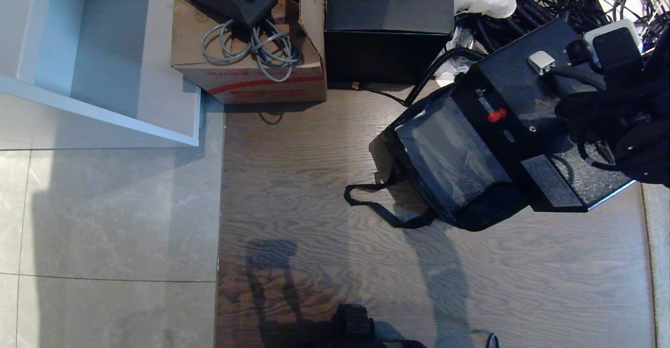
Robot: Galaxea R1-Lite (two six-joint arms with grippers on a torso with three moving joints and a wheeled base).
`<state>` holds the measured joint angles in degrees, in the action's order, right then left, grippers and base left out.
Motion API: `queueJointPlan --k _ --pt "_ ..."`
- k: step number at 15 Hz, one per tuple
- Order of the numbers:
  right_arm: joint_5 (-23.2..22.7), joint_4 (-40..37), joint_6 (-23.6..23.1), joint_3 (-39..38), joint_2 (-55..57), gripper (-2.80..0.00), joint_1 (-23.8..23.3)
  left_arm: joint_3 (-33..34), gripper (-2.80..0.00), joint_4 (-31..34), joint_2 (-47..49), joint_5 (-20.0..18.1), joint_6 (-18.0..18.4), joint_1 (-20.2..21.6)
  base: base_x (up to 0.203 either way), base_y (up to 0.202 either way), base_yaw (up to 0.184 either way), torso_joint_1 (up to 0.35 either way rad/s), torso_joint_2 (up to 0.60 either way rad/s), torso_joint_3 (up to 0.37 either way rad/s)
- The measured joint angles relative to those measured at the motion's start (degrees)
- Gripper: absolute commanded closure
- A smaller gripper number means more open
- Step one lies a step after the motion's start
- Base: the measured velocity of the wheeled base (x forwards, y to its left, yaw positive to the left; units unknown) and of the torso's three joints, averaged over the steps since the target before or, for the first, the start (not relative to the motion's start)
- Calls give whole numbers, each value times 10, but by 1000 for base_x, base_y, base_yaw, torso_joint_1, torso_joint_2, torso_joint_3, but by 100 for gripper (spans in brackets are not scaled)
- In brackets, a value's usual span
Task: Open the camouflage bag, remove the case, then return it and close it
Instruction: Release the handle
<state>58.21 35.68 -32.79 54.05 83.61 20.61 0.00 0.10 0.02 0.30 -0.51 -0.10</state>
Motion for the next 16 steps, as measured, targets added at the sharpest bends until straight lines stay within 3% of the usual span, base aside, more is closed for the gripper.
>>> queueJointPlan --k 7,11,16 --pt "-2 -41 2 64 33 0 -170 0 0 0 0 0 0 0 0 0 0 0 0 0" --pt "-3 -40 15 101 103 0 -203 0 0 0 0 0 0 0 0 0 0 0 0 0" --pt "-3 -42 102 158 243 0 -215 0 0 0 0 0 0 0 0 0 0 0 0 0"
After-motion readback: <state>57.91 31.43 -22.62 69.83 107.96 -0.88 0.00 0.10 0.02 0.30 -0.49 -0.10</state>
